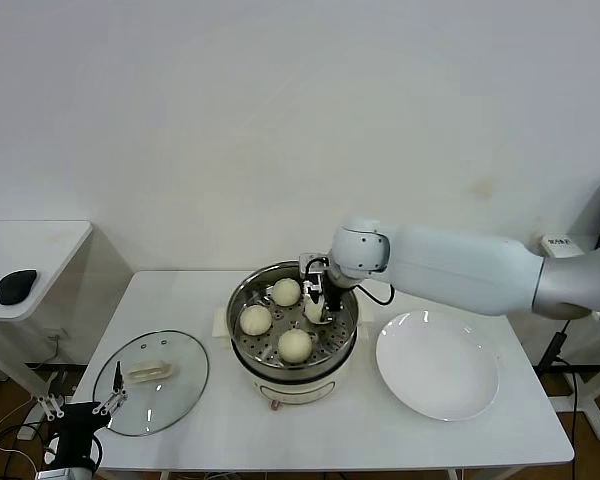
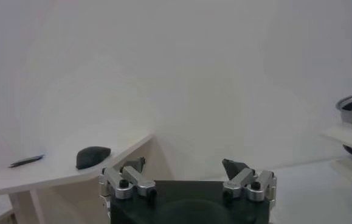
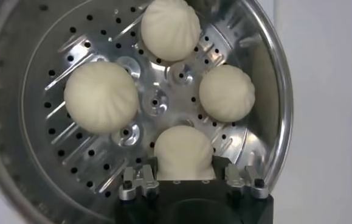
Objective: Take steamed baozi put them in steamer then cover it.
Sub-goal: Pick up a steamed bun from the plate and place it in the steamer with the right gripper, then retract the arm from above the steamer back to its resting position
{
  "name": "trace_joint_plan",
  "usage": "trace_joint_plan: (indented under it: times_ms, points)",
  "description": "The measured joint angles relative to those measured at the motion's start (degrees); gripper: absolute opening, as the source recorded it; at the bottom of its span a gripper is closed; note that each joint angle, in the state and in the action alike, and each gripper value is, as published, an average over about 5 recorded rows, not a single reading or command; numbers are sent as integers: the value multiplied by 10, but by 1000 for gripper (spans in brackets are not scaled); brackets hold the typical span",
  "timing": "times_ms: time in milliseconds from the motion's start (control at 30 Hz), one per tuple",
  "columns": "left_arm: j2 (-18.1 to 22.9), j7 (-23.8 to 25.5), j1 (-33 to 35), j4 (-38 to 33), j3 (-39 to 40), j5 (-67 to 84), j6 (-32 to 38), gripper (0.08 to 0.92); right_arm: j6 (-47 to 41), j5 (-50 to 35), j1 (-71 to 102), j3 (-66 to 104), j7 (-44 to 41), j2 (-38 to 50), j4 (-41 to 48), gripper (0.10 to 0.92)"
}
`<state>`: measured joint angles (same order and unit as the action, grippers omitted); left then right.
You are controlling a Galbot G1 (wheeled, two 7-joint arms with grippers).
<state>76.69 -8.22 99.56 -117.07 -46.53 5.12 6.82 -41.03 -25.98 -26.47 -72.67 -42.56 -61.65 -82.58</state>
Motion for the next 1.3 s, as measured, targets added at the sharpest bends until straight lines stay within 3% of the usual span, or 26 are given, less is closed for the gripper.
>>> trace_joint_plan:
  times_ms: [233,567,867,1033,1300]
  points:
    - [1,0,0,-2,0,-1,-1,823,-1,2,-2,26,3,22,-18,813]
    - [0,-2,-4,3,6,-4,-4,823,50,-39,43,97,100,125,-111,823]
    - [0,-8,-9,11,22,-9,-9,823,184,-44,294,328,247,217,-185,823]
    - [0,-14,-10,15,32,-17,-15,823,272,-5,485,517,293,201,-203,823]
    - [-6,-15,-5,32,38,-74,-22,823,388,77,772,793,309,94,-227,823]
